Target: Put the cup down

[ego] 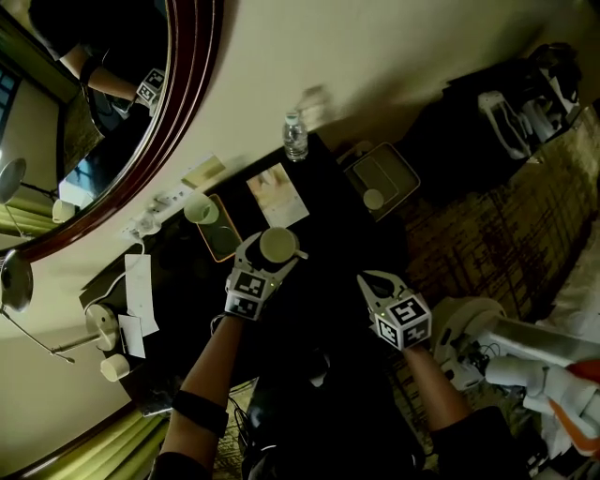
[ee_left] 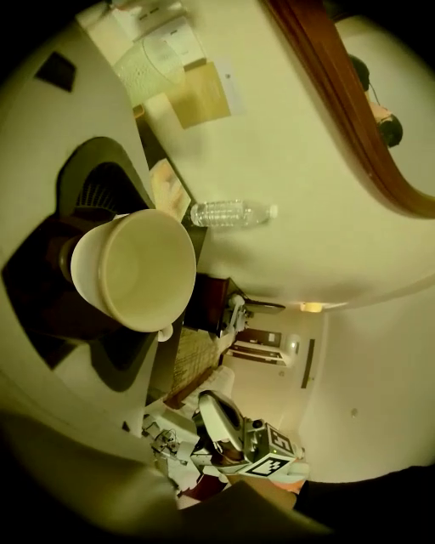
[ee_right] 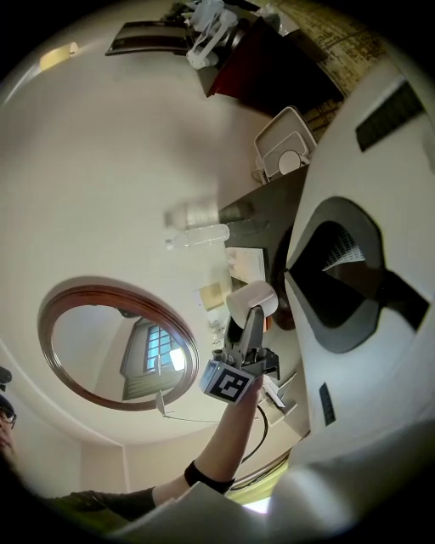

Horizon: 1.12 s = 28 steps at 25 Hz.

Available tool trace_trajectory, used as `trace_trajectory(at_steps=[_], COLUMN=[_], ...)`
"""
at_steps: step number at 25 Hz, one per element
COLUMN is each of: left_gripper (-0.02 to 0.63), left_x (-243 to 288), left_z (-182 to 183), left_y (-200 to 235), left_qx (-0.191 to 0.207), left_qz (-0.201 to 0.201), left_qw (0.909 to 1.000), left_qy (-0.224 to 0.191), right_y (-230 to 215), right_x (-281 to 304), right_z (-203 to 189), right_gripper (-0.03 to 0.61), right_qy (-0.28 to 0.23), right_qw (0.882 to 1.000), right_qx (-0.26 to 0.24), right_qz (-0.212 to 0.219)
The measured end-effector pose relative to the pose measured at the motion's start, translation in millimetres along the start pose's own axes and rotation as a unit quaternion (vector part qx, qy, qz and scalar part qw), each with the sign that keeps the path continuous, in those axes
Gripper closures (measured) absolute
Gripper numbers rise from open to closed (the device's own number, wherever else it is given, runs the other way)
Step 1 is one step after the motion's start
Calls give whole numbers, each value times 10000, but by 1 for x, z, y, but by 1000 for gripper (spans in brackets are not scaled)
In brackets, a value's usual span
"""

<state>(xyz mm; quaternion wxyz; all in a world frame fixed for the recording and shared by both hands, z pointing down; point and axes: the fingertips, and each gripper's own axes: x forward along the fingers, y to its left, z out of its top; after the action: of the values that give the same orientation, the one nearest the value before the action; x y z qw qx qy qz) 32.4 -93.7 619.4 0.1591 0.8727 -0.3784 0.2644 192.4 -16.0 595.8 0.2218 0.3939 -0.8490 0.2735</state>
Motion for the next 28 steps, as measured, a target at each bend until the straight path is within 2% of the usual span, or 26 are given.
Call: trace_trajectory(at_steps=[4, 8, 12, 24, 28], left_gripper=[210, 210, 210, 199, 143], left_x=[27, 42, 52, 58, 49], left_z=[-9, -16, -19, -28, -26], left_y=[-17, -28, -38, -44, -45], left_qx=[360, 298, 321, 421, 356], left_qz=[-355, -453, -576, -591, -565], left_qw=[9987, 9981, 9974, 9968, 9969], left_qy=[57, 306, 297, 329, 407], right_y=[-12, -20, -28, -37, -33], right_x=[-8, -15, -21, -19, -20], right_z=[-11, -19, -20, -16, -9], right_gripper=[574, 574, 574, 574, 574], right_qy=[-28, -22, -10, -48, -90], right_qw=[10000, 9998, 9995, 9994, 9996], right_qx=[56, 110, 173, 194, 169], right_qz=[-67, -145, -250, -273, -220])
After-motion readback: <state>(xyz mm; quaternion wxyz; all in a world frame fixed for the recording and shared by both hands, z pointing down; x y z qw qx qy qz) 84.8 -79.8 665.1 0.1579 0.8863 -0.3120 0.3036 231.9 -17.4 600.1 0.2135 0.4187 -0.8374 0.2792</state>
